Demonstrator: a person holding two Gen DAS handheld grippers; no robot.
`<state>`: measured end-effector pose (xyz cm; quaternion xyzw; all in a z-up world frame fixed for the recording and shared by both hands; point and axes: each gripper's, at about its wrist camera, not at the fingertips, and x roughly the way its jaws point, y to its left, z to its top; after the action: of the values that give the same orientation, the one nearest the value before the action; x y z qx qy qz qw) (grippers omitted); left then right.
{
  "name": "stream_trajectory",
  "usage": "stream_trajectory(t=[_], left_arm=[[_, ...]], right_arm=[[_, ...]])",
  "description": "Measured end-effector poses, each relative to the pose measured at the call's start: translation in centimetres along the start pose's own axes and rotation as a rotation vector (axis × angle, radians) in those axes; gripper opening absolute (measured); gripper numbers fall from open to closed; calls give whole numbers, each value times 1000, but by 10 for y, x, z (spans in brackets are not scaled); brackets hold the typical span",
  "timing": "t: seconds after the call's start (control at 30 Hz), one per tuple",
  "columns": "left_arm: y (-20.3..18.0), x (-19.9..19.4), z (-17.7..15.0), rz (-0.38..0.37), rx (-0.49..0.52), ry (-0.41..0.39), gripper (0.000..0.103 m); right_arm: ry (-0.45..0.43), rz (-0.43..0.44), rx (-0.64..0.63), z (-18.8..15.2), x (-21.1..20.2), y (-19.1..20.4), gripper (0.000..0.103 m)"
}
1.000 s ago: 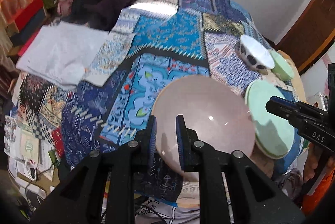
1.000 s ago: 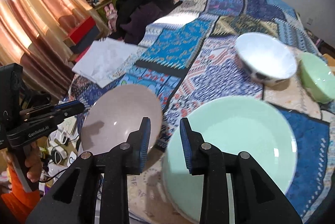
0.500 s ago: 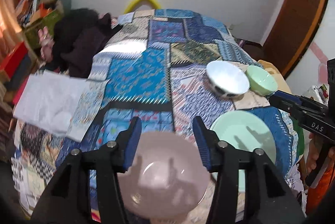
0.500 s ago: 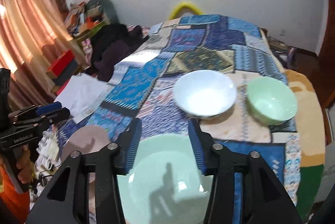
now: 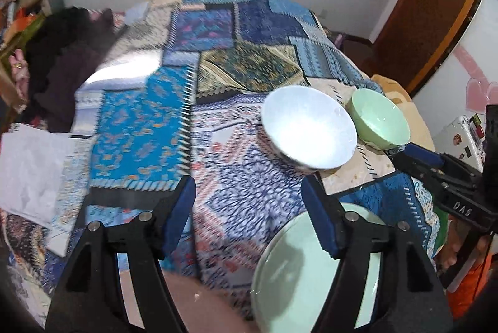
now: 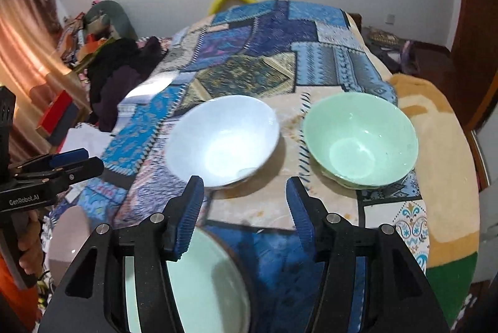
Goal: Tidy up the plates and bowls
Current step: 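Move the left tool to the white spotted bowl and grasp its rim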
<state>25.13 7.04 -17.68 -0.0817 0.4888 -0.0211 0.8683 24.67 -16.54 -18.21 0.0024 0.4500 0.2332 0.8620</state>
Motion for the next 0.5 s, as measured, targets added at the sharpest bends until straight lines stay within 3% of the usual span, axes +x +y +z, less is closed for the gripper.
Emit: stream_trajectory(t=[0.13, 0.27, 0.5], left_arm=[[-9, 30, 17, 6, 23, 38, 70], [-11, 59, 33, -34, 6, 102, 70], [-15, 101, 53, 1, 28, 135, 70]], right_arm=[[-2, -17, 12, 6, 15, -9, 51], [14, -10, 17, 11, 31, -13, 51], [74, 37, 45, 15, 62, -20, 44]])
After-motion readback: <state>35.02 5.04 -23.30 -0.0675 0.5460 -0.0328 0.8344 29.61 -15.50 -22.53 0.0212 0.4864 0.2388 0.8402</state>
